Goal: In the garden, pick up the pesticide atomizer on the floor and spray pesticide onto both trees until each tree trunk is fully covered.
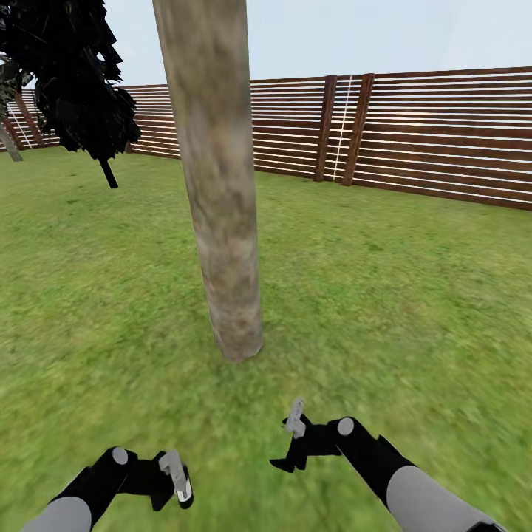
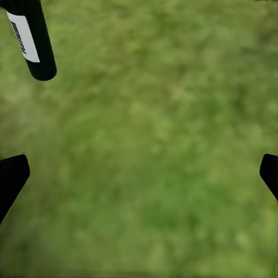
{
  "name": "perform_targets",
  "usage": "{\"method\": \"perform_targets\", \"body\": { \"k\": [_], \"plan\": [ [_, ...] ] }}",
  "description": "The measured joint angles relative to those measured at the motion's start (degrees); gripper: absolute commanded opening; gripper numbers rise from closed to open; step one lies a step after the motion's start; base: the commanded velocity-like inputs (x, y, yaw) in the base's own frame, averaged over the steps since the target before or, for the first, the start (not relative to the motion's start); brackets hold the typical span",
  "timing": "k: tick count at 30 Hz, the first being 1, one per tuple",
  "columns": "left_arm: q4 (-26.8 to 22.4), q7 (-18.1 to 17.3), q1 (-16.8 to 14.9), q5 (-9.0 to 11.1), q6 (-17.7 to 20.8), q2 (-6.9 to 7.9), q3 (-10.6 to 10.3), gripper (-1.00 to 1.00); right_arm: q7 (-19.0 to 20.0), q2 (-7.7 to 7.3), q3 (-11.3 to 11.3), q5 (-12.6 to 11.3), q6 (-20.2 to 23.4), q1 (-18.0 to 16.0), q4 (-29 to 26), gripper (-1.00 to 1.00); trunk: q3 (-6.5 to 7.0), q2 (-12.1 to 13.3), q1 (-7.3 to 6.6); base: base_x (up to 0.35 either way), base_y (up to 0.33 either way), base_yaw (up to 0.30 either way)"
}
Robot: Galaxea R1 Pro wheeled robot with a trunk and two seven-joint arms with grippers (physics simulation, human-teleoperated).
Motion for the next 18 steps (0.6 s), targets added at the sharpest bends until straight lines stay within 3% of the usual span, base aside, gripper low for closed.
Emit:
{"method": "perform_targets", "body": {
  "k": [1, 4, 6, 12, 18],
  "plan": [
    [0.02, 0.02, 0.0, -0.09, 0.0, -0.17, -0.8, -1.0, 0.01, 0.36, -0.02, 0.89, 0.01, 0.0, 0.02, -1.0, 0.0, 0.0, 0.0, 0.0, 0.0, 0.0],
    [0.06, 0.27, -0.01, -0.03, 0.15, -0.69, -5.79, -1.0, 0.2, 1.1, 0.05, 5.67, 0.05, 0.0, 0.26, -1.0, 0.0, 0.0, 0.0, 0.0, 0.0, 0.0],
    [0.07, 0.45, 0.04, -0.03, 0.16, -2.11, -7.08, -1.0, 0.54, 1.97, 0.08, 7.88, 0.11, 0.0, 0.31, -1.0, 0.0, 0.0, 0.0, 0.0, 0.0, 0.0],
    [0.02, 0.56, -0.01, -0.13, 0.02, -4.89, -7.62, -1.0, 0.9, 3.75, 0.03, 9.15, 0.13, 0.0, -0.04, -1.0, 0.0, 0.0, 0.0, 0.0, 0.0, 0.0],
    [-0.82, 0.5, -0.01, -0.33, 0.04, -5.45, -7.78, -1.0, 2.62, 6.72, 0.03, 9.25, 0.11, 0.0, -0.1, -1.0, 0.0, 0.0, 0.0, 0.0, 0.0, 0.0]
  ]
}}
